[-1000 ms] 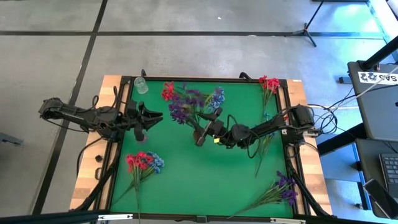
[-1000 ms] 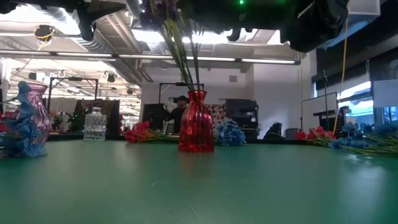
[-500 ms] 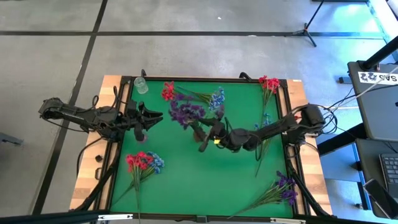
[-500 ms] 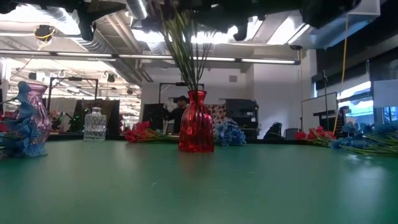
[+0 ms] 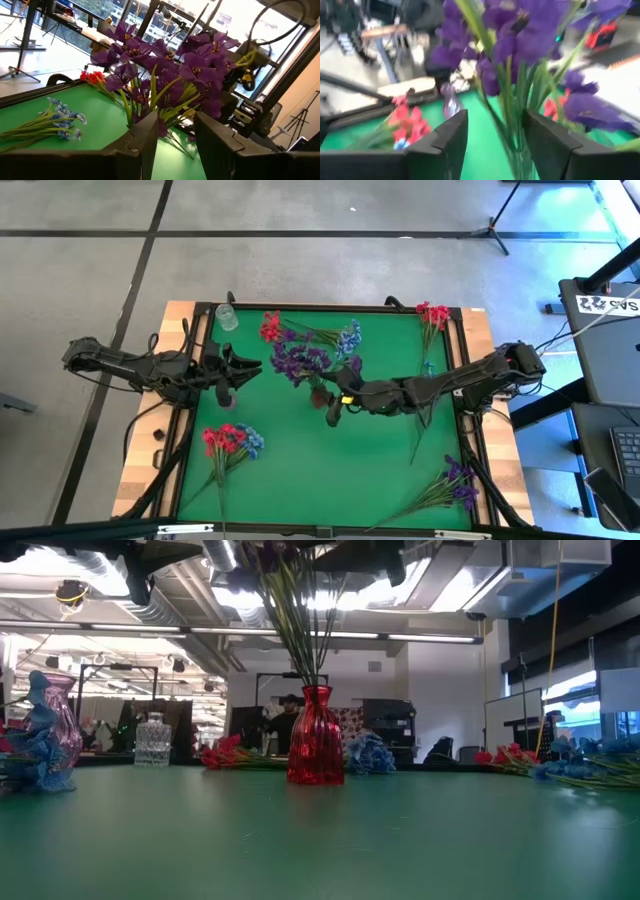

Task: Sort flowers into vase by color
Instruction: Put the left violet flowers into the red vase

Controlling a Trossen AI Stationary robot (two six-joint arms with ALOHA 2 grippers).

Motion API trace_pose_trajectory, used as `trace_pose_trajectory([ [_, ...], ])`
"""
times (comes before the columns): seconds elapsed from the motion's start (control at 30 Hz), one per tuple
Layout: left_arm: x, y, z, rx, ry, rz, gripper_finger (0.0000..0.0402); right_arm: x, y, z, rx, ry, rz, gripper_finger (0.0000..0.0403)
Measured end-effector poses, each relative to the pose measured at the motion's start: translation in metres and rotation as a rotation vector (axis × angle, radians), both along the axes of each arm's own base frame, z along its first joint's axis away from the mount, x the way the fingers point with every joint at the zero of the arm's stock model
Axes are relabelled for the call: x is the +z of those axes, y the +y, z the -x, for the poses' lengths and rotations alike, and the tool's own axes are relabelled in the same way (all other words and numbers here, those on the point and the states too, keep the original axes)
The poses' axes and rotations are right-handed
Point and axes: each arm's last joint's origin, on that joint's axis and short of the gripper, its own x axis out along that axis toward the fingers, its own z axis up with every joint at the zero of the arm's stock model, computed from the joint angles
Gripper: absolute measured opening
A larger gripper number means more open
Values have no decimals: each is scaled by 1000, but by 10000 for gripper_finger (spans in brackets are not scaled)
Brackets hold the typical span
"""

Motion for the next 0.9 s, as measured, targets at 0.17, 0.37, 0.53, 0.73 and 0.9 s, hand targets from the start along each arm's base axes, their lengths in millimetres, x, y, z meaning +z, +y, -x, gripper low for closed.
trace_pose_trajectory([
  [0.17, 0, 0, 0, -1, -3, 10, 124, 27, 7, 2, 34, 138, -12, 251],
  [0.37, 0, -1, 0, -21, -3, 10, 124, 60, 18, 13, 101, 264, 8, 301],
  [0.53, 0, -2, 0, -64, 2, 12, 124, 76, 32, 25, 156, 318, 26, 300],
  [0.73, -1, -3, -1, -105, 3, 60, 124, 69, 57, 29, 297, 360, -84, 282],
  [0.9, -1, -5, -1, -162, 6, 63, 124, 33, 73, 20, 296, 443, -120, 263],
])
